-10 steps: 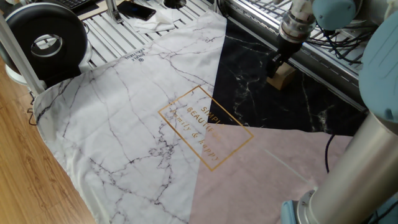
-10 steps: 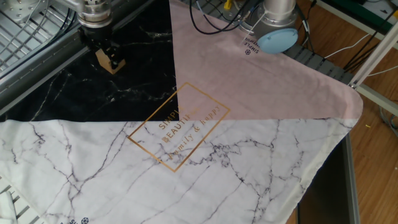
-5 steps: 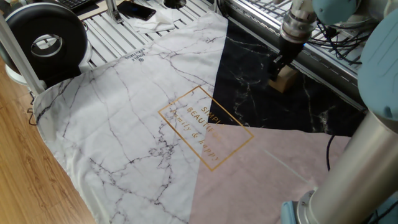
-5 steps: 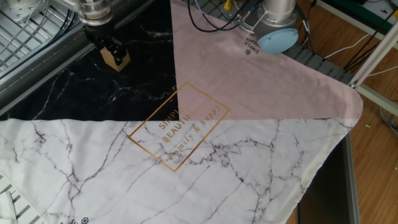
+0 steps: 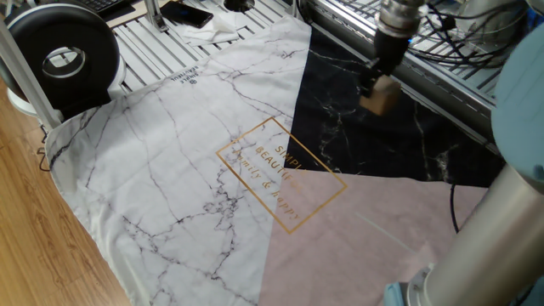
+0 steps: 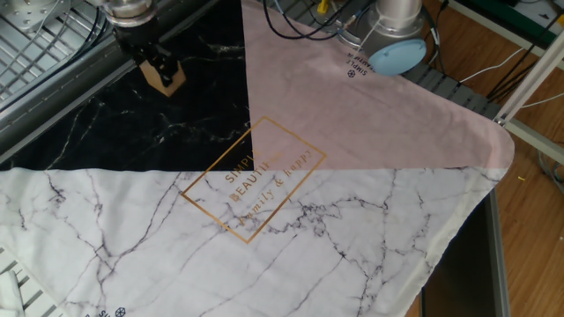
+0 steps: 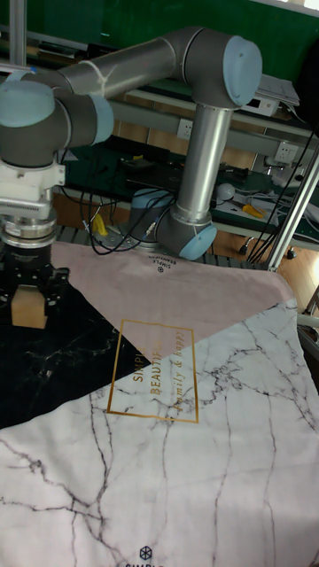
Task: Pick up the small block on the left and move it to the right
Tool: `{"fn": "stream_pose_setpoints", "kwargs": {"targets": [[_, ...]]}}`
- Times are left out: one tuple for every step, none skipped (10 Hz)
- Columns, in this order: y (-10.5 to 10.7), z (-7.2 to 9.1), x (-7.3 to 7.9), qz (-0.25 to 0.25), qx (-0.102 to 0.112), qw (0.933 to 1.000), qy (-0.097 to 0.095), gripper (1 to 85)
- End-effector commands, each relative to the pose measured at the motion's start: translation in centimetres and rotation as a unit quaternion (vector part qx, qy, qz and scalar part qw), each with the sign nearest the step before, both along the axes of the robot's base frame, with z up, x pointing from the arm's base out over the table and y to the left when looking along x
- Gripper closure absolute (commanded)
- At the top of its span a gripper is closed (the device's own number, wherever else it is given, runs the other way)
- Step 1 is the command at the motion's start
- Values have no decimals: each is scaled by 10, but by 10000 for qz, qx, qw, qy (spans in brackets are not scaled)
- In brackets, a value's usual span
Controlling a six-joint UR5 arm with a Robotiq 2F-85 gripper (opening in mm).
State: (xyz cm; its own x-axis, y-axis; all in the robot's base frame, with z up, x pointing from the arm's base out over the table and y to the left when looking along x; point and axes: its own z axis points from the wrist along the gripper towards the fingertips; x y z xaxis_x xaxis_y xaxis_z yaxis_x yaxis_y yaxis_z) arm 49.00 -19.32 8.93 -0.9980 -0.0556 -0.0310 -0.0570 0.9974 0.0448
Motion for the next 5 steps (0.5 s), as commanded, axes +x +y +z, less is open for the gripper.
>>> {"fn": "stream_pose_setpoints", "kwargs": {"targets": [[80,29,24,-169,247,9994,-188,847],[103,35,27,-264,253,9991,-229,847],[124,40,28,-336,281,9987,-277,847],[151,43,29,-475,290,9980,-283,847],[170,39,29,-554,268,9975,-349,847]]}}
